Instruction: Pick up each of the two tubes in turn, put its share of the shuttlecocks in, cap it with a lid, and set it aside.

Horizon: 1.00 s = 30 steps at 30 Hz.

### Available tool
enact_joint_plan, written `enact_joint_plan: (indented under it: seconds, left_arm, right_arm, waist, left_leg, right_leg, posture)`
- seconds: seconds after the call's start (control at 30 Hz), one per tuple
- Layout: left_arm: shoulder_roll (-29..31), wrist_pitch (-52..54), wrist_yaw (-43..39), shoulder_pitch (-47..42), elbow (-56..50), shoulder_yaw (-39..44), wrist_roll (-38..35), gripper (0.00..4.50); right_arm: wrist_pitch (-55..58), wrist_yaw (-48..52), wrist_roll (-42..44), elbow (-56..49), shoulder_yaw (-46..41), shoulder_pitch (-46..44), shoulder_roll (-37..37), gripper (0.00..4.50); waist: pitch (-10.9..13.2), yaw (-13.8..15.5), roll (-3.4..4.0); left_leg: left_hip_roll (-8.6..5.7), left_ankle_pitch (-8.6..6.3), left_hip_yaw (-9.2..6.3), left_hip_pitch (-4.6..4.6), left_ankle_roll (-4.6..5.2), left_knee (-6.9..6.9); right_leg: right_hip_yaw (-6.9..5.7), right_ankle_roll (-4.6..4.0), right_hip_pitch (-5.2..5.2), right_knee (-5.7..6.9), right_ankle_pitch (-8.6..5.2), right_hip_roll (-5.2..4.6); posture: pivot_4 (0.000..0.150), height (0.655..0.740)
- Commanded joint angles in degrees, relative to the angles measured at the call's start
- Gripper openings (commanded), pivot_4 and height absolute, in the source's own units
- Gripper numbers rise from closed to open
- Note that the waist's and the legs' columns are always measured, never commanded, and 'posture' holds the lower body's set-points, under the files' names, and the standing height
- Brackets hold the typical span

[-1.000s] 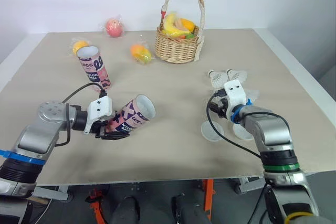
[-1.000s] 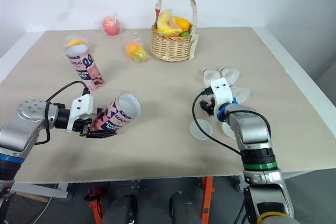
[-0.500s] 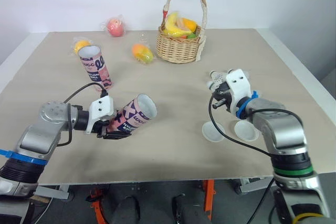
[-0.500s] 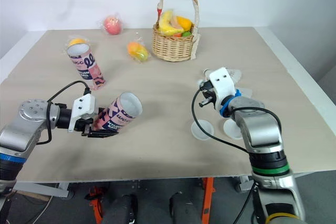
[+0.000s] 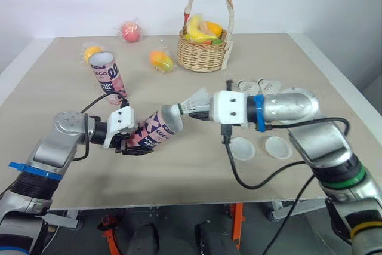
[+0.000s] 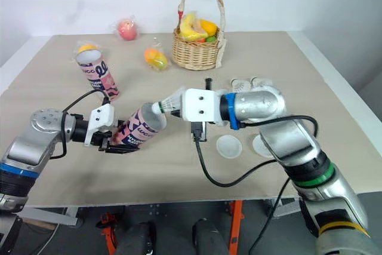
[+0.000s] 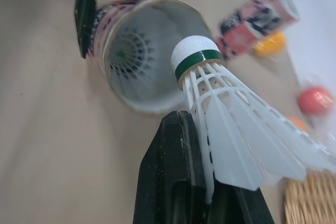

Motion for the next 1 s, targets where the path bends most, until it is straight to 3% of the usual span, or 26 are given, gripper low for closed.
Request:
enact_joint_plan:
  seconds: [0.03,0.13,0.17,0.2,0.37,0.6,0.77,0.8,0.87,0.93,0.97,1.0]
  left_arm:
    - [-0.3,-0.5,-0.2,-1.1,-0.3,-0.5,0.5,3.29]
    - [-0.5,-0.6,-0.3,-1.3,-0.1,-0.4,0.7,3.29]
    - [-0.5,-0.6,-0.4,-1.3,-0.2,-0.4,0.7,3.29]
    - [-0.5,-0.6,-0.4,-1.2,-0.3,-0.4,0.7,3.29]
    - [-0.5,-0.5,-0.5,-1.0,-0.6,-0.1,0.7,3.29]
    - [-0.9,-0.7,-0.1,-0.8,-0.6,0.1,0.5,3.29]
    - [-1.3,-0.8,0.1,-1.0,-0.3,0.2,0.3,3.29]
    - [-1.3,-0.8,0.0,-1.0,-0.2,0.2,0.4,3.29]
    - [-1.4,-0.9,0.0,-1.2,0.1,0.2,0.4,3.29]
    - [-1.7,-1.1,-0.1,-1.5,0.5,-0.1,0.6,3.29]
    - [-1.7,-1.3,-0.2,-1.7,0.7,-0.2,0.7,3.29]
    - [-1.8,-1.4,-0.3,-1.9,0.9,-0.3,0.8,3.29]
  right_arm:
    - [-5.1,5.2,-1.1,2.7,2.0,-4.2,1.4,0.01]
    - [-7.1,8.2,-2.2,5.9,3.7,-6.6,2.8,0.01]
    - [-7.5,9.0,-2.4,6.9,3.9,-7.3,3.4,0.72]
    - [-8.0,9.6,-2.5,7.6,4.0,-7.8,3.7,0.98]
    - [-7.2,14.1,1.3,9.3,0.8,-10.2,3.8,3.35]
    - [-3.7,20.1,9.0,12.7,-7.3,-9.1,-1.4,3.35]
    - [3.2,15.1,11.3,15.8,-12.1,-7.4,-1.1,3.35]
    - [4.0,14.5,11.6,15.6,-12.4,-7.0,-0.7,2.97]
    - [7.0,13.1,12.4,14.6,-12.5,-6.2,0.3,2.62]
    - [8.0,12.4,12.4,11.7,-10.8,-4.6,2.0,1.52]
    - [7.9,12.7,12.1,10.8,-9.7,-4.3,2.6,1.26]
    - [7.6,12.9,11.5,10.4,-8.7,-4.4,3.1,0.70]
  waist:
    - [0.0,0.1,0.00]
    - [0.0,0.2,0.00]
    - [0.0,0.1,0.00]
    - [0.0,0.1,0.00]
    - [0.0,0.1,0.00]
    - [0.0,0.2,0.00]
    - [0.0,0.1,0.00]
    - [0.0,0.1,0.00]
    - [0.0,0.1,0.00]
    - [0.0,0.1,0.01]
    - [0.0,0.1,0.01]
    - [0.0,0.1,0.01]
  left_leg:
    - [-0.01,0.00,-0.01,-0.02,0.00,0.00]
    - [-0.02,-0.02,0.00,-0.06,-0.03,-0.03]
    - [-0.02,-0.02,-0.01,-0.07,-0.03,-0.04]
    - [-0.01,-0.03,-0.01,-0.06,-0.03,-0.05]
    - [0.02,-0.03,-0.04,-0.05,-0.03,-0.07]
    - [-0.01,-0.03,-0.01,-0.05,-0.03,-0.04]
    - [0.02,-0.02,-0.03,-0.01,-0.03,-0.06]
    - [0.02,-0.03,-0.03,-0.01,-0.03,-0.06]
    - [0.02,-0.03,-0.03,-0.02,-0.03,-0.07]
    - [0.01,-0.03,-0.02,-0.03,-0.03,-0.07]
    - [0.01,-0.03,-0.02,-0.03,-0.03,-0.08]
    - [0.01,-0.02,-0.03,-0.03,-0.03,-0.08]
  right_leg:
    - [0.00,0.02,0.00,0.00,-0.03,0.00]
    - [0.01,0.28,-0.01,0.00,0.02,-0.02]
    - [-0.01,0.26,-0.01,0.00,0.01,-0.02]
    - [-0.01,0.25,-0.02,0.00,0.01,-0.02]
    - [-0.06,0.20,-0.03,0.01,0.03,0.00]
    - [-0.03,0.21,-0.01,0.01,0.04,-0.04]
    - [-0.04,0.16,-0.01,0.02,0.06,0.00]
    - [-0.04,0.15,-0.02,0.03,0.07,0.01]
    - [-0.04,0.15,-0.02,0.03,0.06,0.01]
    - [-0.02,0.16,-0.04,0.03,0.07,0.01]
    - [-0.02,0.16,-0.03,0.03,0.06,0.01]
    - [-0.02,0.16,-0.03,0.04,0.06,0.01]
  posture:
    - [0.150,0.7400]
    - [0.150,0.7400]
    - [0.150,0.7400]
    - [0.150,0.7400]
    - [0.150,0.7400]
    - [0.150,0.7400]
    - [0.150,0.7400]
    - [0.150,0.7400]
    - [0.150,0.7400]
    - [0.150,0.7400]
    - [0.150,0.7400]
    - [0.150,0.7400]
